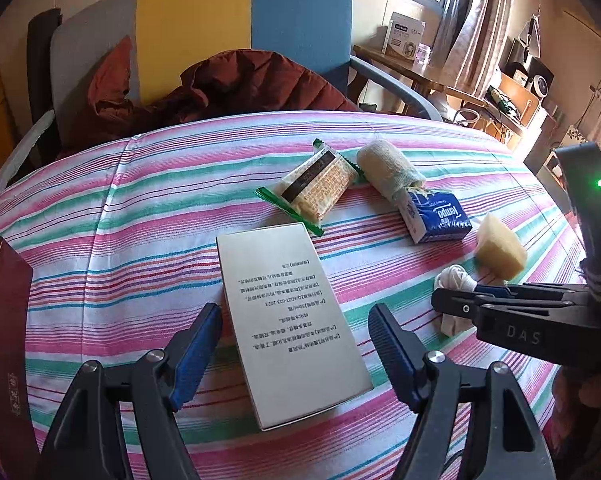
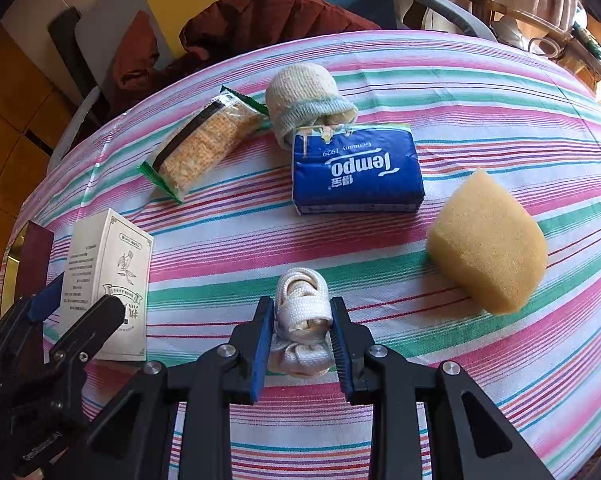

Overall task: Organize objects
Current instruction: 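Grasp the white printed box with the left tool while the right tool grasps the white knotted cloth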

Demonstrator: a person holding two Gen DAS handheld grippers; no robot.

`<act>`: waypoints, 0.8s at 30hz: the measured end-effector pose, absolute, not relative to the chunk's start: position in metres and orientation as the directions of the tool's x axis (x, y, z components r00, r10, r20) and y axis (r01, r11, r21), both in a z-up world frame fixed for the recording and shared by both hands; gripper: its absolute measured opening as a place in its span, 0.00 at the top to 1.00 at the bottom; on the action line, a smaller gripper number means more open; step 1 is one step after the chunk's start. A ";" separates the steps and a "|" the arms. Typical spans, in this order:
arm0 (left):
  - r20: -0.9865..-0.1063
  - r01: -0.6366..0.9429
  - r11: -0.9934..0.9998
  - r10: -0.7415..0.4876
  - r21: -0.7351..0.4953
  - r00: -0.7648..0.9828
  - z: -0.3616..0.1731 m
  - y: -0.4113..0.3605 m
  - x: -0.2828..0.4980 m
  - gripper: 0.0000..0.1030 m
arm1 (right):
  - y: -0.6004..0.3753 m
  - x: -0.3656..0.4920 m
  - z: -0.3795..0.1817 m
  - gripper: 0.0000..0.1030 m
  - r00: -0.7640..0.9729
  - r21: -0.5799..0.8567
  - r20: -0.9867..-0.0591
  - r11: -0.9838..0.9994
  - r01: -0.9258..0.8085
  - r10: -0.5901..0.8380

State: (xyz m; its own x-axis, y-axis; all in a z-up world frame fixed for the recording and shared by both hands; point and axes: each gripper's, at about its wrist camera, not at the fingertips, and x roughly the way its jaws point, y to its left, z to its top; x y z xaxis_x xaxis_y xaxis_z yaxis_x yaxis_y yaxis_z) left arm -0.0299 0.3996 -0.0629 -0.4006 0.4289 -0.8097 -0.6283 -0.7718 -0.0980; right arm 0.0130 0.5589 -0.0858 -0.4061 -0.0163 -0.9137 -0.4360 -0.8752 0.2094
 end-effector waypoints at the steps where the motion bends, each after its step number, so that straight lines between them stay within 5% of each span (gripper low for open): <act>1: -0.806 -0.632 -0.769 0.433 -0.097 -0.403 -0.065 0.399 -0.030 0.26 | 0.558 0.013 -0.085 0.71 -0.404 0.201 -0.915 -0.879 -0.432 -0.011; 3: -0.790 -0.636 -0.765 0.452 -0.104 -0.415 -0.068 0.394 -0.029 0.27 | 0.556 0.012 -0.085 0.73 -0.404 0.185 -0.915 -0.886 -0.425 0.003; 7: -0.756 -0.624 -0.772 0.480 -0.122 -0.445 -0.072 0.380 -0.028 0.48 | 0.553 0.010 -0.082 0.75 -0.411 0.169 -0.911 -0.894 -0.415 0.018; 24: -0.699 -0.588 -0.764 0.572 -0.264 -0.430 -0.088 0.333 -0.026 0.49 | 0.546 0.026 -0.065 0.75 -0.490 0.205 -0.872 -0.915 -0.348 -0.009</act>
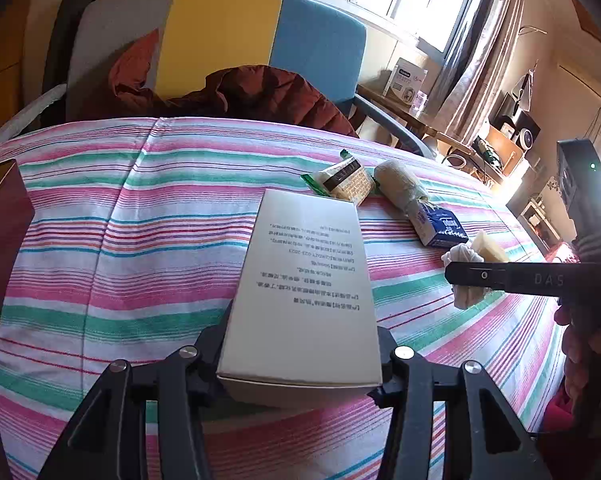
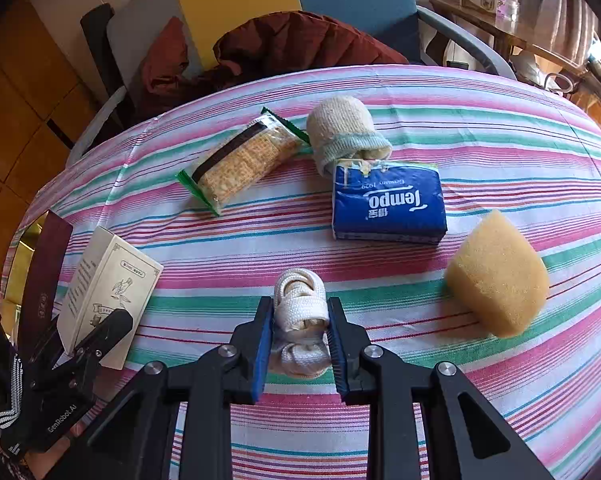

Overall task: Organize objects
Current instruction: 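Grasp the white printed box with the left tool while the right tool grasps the white knotted cloth, then carry the white box and knotted cloth into the gold tray and release both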

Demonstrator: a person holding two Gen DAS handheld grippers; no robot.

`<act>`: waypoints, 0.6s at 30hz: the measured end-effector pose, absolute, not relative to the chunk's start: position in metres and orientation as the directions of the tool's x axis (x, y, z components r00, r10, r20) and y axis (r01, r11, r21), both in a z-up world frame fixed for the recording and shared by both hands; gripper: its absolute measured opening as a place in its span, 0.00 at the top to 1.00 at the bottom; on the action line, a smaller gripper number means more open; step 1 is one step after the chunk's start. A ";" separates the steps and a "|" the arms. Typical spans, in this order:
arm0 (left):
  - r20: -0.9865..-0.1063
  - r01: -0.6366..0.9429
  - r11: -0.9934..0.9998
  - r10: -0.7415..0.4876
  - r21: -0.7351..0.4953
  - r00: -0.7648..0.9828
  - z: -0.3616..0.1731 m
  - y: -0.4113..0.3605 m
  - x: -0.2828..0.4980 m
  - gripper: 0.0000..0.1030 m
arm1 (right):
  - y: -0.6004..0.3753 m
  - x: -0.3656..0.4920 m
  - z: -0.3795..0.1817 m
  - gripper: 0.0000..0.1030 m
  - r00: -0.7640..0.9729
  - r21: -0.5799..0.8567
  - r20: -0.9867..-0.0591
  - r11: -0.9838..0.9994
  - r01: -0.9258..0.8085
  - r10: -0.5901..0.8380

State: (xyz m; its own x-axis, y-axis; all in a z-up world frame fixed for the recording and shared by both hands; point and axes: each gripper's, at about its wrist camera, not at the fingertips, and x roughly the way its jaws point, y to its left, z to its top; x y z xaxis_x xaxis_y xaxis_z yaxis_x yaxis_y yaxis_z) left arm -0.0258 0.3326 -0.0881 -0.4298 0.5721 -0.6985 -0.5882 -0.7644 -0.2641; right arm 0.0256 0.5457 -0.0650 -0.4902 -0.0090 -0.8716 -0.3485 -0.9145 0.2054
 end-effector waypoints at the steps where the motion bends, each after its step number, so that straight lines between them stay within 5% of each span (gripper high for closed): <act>1: -0.695 -0.584 -0.768 0.571 -0.264 -0.436 -0.088 0.329 -0.024 0.50 | 0.544 0.026 -0.064 0.75 -0.495 0.207 -0.869 -0.917 -0.340 -0.012; 18: -0.610 -0.553 -0.778 0.602 -0.300 -0.516 -0.052 0.247 0.003 0.50 | 0.533 0.018 -0.062 0.75 -0.519 0.201 -0.855 -0.935 -0.292 -0.022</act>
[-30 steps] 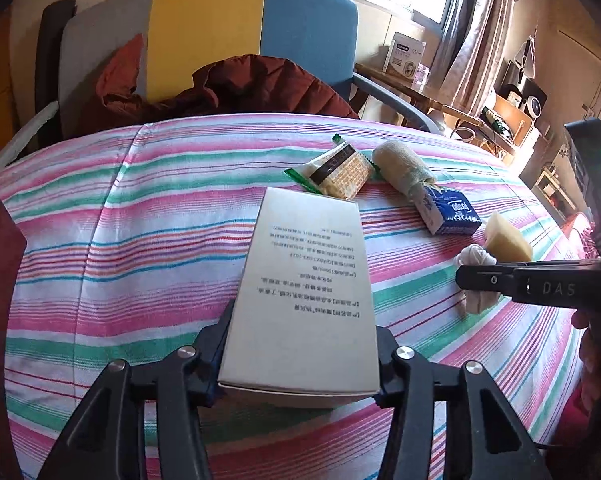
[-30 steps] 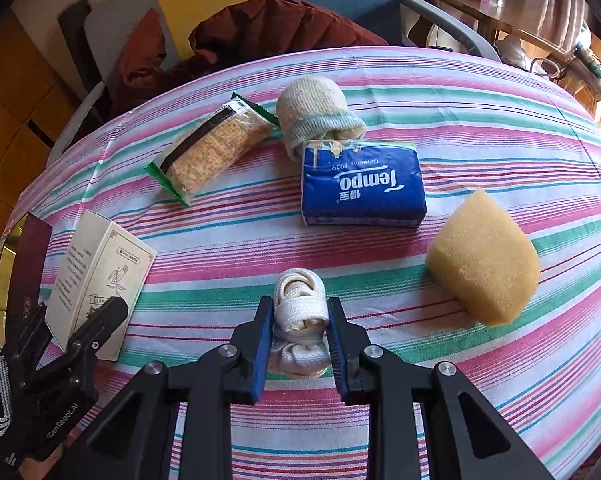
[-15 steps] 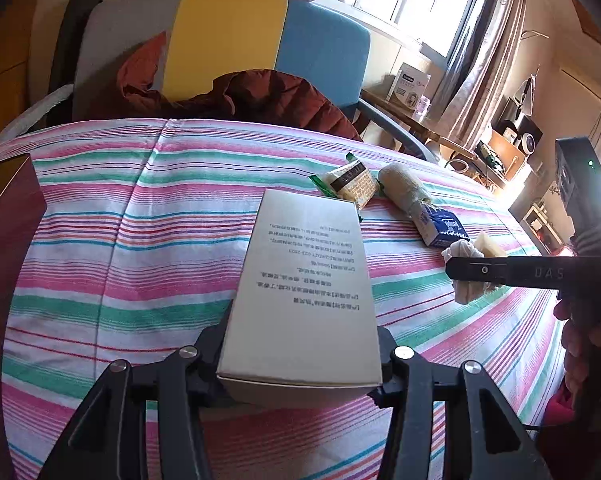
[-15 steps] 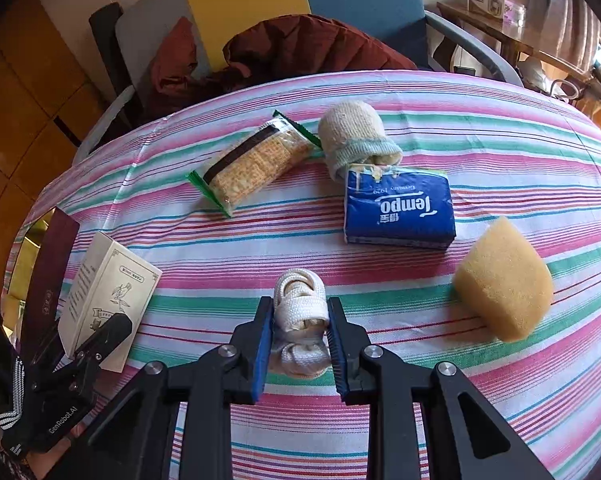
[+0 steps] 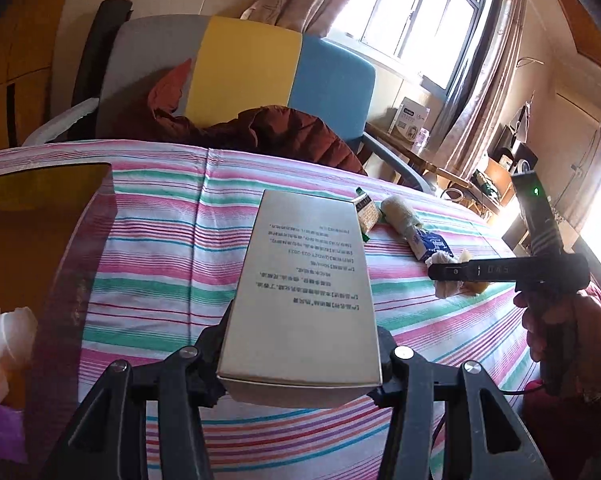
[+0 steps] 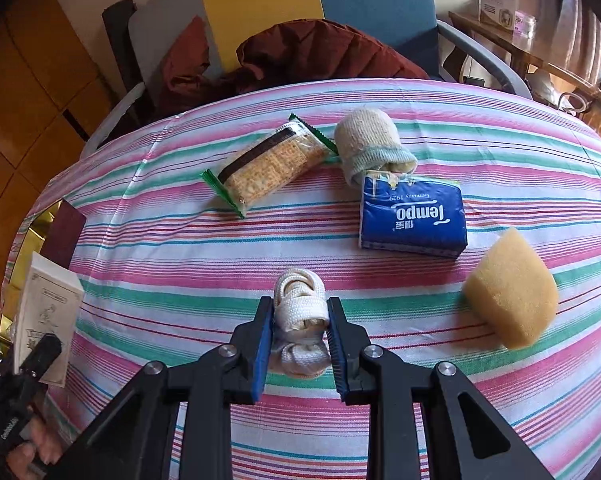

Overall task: Organize objects
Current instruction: 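Carry the white box and knotted cloth into the gold tray and release both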

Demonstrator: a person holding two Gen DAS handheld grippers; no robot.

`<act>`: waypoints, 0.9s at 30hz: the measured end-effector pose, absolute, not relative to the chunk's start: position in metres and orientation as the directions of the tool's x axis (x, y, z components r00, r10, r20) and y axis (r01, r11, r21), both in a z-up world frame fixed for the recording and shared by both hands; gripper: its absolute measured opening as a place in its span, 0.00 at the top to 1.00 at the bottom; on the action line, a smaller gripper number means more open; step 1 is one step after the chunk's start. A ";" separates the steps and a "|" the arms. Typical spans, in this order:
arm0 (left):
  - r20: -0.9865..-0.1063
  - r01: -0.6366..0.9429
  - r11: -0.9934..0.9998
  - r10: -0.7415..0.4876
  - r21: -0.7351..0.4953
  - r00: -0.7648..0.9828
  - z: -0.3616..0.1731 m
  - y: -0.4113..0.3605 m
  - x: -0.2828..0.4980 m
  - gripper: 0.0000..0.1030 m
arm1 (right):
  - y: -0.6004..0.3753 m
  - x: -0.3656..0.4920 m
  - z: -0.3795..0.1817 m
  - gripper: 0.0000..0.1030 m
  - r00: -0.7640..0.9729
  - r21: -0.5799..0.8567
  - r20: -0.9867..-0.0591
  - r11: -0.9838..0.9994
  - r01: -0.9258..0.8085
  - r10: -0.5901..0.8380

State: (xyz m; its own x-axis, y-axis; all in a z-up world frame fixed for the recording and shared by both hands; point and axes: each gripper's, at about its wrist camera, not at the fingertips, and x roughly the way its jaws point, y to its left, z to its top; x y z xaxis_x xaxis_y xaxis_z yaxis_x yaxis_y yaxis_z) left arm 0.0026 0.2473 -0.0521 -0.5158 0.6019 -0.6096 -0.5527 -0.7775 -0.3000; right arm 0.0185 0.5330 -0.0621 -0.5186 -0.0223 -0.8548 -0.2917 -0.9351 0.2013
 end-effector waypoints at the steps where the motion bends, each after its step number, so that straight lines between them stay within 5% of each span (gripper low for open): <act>1: -0.604 -0.543 -0.780 0.603 -0.310 -0.521 -0.048 0.240 0.001 0.50 | 0.533 0.018 -0.062 0.75 -0.519 0.200 -0.855 -0.936 -0.289 -0.022; 13: -0.599 -0.390 -0.866 0.499 -0.314 -0.626 -0.014 0.151 -0.039 0.50 | 0.507 0.015 -0.052 0.75 -0.578 0.159 -0.816 -0.970 -0.183 -0.025; 27: -0.749 -0.113 -0.973 0.225 -0.199 -0.623 -0.022 0.027 -0.139 0.50 | 0.467 0.018 -0.033 0.75 -0.635 0.279 -0.753 -0.957 -0.073 -0.171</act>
State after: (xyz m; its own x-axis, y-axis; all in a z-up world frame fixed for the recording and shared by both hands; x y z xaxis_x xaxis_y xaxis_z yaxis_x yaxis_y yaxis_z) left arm -0.1394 0.0269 -0.0218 -0.6234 0.2254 -0.7487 -0.1128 -0.9734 -0.1992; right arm 0.0178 0.4674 -0.0335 -0.6349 -0.1714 -0.7534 -0.0731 -0.9574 0.2794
